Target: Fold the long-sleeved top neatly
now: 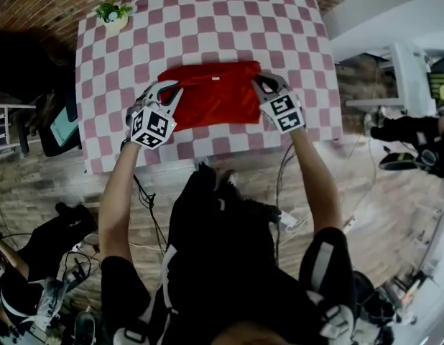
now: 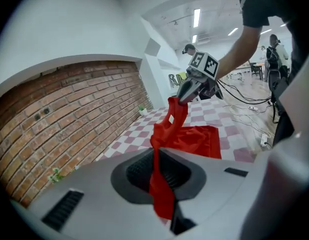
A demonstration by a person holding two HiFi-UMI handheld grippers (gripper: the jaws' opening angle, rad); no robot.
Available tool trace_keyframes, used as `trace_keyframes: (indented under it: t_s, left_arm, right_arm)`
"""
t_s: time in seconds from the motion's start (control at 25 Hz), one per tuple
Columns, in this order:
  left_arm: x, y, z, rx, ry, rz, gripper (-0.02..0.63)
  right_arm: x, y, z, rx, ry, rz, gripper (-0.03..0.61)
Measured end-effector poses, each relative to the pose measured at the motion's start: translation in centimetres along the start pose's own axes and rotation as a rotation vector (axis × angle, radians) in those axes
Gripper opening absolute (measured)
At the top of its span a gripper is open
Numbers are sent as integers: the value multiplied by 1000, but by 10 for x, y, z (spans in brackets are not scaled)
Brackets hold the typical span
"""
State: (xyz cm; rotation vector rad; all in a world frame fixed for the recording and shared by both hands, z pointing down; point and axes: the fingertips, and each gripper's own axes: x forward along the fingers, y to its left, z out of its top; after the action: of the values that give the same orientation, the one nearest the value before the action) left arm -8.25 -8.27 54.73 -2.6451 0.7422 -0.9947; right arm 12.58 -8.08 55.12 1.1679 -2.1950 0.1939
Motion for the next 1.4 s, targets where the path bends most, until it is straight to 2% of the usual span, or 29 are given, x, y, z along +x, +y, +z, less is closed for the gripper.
trace_keyframes:
  t_s: [0.2,0.36,0.52,0.8,1.4]
  left_arm:
    - [4,-34,-27,-51,37,24,31]
    - [-1,-64,-44,-56,70,34,31]
    - [-4,-89,-60,-120,72,36,31]
    - [9,-118,-89,-184,122,62,31]
    - [19,-161,-126,-249,207,6,31]
  right_arm:
    - [-6,26,-36,-1,7,16,31]
    - [-9,49,-65,-2,27,43,31]
    - [-12,67,-87,10,41,60,31]
    - [-1,86,-123,31,80,45,32]
    - [6,106,-161,39,143,55,32]
